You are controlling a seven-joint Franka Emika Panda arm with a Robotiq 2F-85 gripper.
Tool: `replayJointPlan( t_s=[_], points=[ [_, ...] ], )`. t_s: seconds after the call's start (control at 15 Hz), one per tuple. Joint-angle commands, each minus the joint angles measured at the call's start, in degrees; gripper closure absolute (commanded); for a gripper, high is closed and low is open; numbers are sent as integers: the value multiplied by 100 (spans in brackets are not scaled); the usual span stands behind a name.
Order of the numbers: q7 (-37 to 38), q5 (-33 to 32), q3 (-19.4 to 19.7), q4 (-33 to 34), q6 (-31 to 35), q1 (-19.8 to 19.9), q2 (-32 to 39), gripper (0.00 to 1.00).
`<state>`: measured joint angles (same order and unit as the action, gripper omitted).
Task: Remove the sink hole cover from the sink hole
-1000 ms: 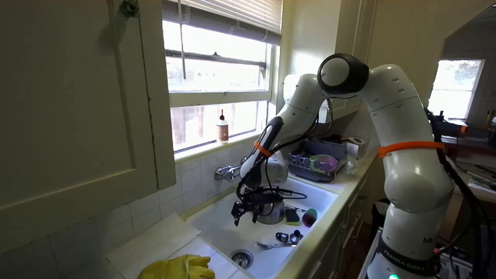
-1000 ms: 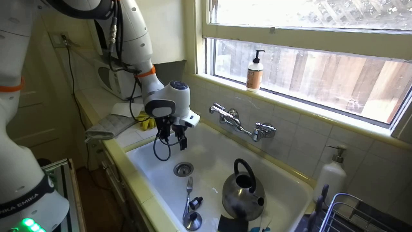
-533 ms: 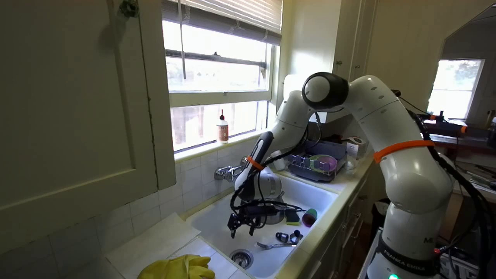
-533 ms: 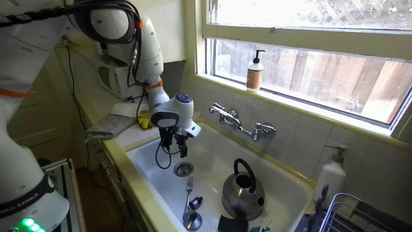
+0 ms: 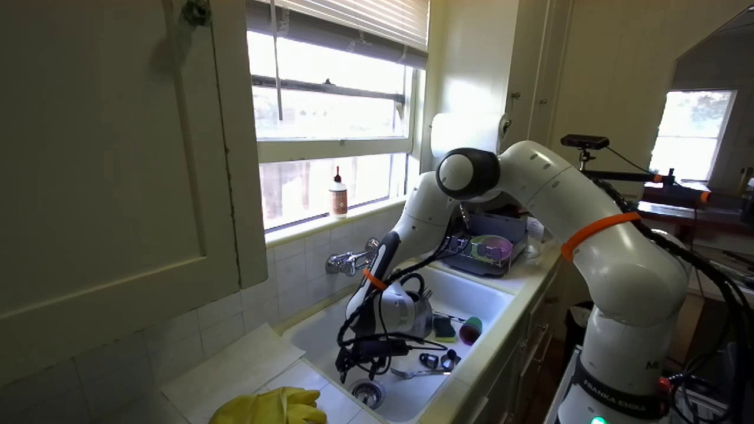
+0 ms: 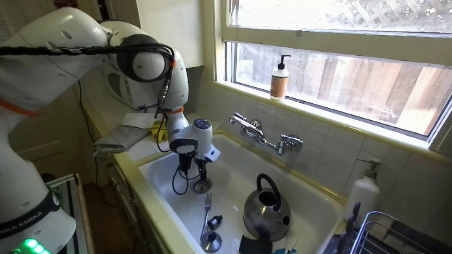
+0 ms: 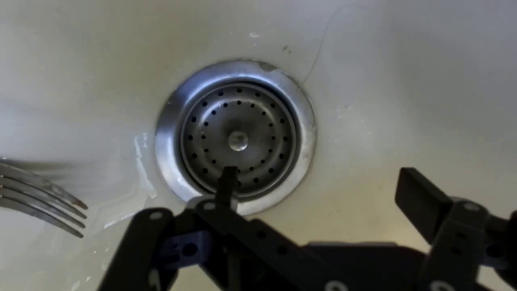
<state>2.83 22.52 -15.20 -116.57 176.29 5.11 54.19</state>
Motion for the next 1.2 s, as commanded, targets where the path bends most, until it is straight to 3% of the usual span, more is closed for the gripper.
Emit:
replayJointPlan(
  t_s=[0.0, 0.33, 0.4, 0.47, 0.53, 0.73, 1.0, 1.13],
  points=[
    [339, -169, 13, 603, 251, -62, 667, 0],
    [458, -192, -19, 1089, 252, -46, 1110, 0],
    [472, -197, -35, 1159, 242, -36, 1163, 9],
    [463, -200, -76, 1215, 256, -1, 1220, 26],
    [460, -198, -98, 1267, 269, 13, 1258, 34],
    [460, -195, -161, 1328, 271, 46, 1302, 58],
    [513, -198, -191, 1177, 232, 118, 1204, 79],
    [524, -197, -151, 1115, 210, 141, 1171, 97]
  ],
)
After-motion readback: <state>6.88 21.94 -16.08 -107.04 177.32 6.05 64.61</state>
